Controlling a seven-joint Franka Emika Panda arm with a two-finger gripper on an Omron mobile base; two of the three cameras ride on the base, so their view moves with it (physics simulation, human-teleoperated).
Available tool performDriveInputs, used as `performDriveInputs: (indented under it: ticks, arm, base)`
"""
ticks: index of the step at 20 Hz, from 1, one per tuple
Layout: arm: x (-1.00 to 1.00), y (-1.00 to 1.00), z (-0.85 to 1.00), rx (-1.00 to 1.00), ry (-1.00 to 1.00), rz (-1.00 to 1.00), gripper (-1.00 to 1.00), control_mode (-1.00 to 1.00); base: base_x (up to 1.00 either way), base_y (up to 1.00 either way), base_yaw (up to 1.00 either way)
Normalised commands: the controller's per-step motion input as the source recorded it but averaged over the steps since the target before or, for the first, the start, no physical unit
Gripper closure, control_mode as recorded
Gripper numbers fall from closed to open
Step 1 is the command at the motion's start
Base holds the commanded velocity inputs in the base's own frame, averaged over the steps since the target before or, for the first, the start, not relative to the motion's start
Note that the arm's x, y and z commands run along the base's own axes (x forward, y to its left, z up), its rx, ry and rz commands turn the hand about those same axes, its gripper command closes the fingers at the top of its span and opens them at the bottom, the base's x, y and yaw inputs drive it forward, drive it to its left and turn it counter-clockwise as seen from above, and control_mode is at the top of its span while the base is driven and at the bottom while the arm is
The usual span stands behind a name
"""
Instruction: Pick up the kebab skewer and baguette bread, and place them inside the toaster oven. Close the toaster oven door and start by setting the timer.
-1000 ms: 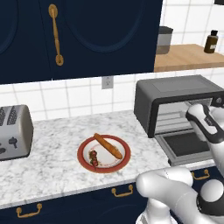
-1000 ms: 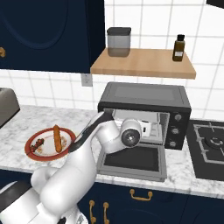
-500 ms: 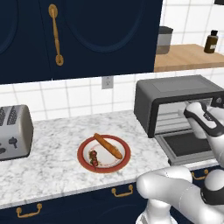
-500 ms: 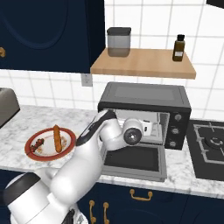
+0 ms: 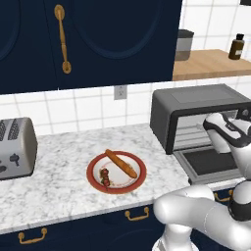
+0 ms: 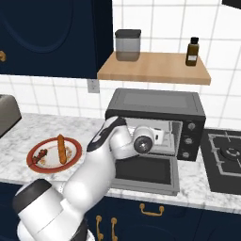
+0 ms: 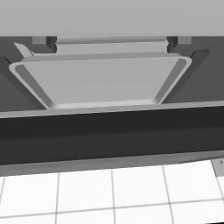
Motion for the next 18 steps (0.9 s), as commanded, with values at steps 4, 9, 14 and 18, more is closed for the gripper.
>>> performDriveInputs:
  ticks: [4, 9, 14, 18]
  arm:
    - [0.33, 0.0, -0.15, -0.02, 0.0, 0.0, -1.0, -1.0]
    - [0.13, -0.04, -0.27, -0.03, 0.0, 0.0, -1.0, -1.0]
    - [0.47, 0.0, 0.04, 0.0, 0.01, -0.03, -1.0, -1.0]
    - [0.12, -0.01, -0.11, 0.0, 0.0, 0.0, -1.0, -1.0]
  base:
    - [0.0, 0.0, 0.0]
    - [0.0, 0.0, 0.0]
    - [0.0, 0.0, 0.0]
    - [0.0, 0.0, 0.0]
